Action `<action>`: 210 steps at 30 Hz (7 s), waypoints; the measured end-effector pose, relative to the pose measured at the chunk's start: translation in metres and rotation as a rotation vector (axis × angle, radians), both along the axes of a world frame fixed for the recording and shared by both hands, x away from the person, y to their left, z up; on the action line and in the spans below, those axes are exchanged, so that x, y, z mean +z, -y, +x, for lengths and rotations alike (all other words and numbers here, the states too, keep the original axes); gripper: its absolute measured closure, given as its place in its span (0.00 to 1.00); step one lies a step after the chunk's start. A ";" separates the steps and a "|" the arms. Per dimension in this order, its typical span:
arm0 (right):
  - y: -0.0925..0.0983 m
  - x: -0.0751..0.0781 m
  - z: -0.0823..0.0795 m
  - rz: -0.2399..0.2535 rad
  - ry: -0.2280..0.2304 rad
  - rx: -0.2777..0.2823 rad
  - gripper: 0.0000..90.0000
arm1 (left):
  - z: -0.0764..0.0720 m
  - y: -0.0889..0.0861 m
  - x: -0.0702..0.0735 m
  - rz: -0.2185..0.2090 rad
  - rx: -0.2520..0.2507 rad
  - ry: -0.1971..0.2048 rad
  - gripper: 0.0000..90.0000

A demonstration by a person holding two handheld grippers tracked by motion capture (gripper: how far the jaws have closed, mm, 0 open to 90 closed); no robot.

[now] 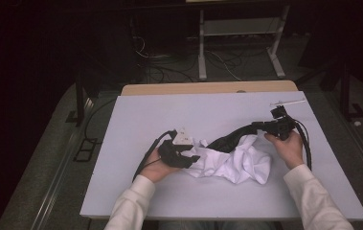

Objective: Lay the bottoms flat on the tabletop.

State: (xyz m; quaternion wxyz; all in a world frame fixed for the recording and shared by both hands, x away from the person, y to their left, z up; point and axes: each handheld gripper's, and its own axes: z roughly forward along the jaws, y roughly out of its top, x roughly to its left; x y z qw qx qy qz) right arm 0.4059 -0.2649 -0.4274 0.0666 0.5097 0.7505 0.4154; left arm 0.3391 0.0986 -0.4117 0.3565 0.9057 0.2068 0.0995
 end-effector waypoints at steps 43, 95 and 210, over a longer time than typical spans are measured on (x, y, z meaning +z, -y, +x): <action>0.043 -0.010 0.001 0.024 -0.090 -0.135 0.96 | 0.047 -0.003 -0.008 -0.042 0.039 -0.211 0.60; 0.038 -0.015 -0.015 0.001 -0.117 -0.126 0.96 | -0.049 0.018 -0.023 -0.045 -0.219 -0.344 0.76; 0.006 0.083 0.145 0.074 -0.008 -0.203 0.74 | 0.210 -0.044 0.079 -0.123 0.631 0.033 0.86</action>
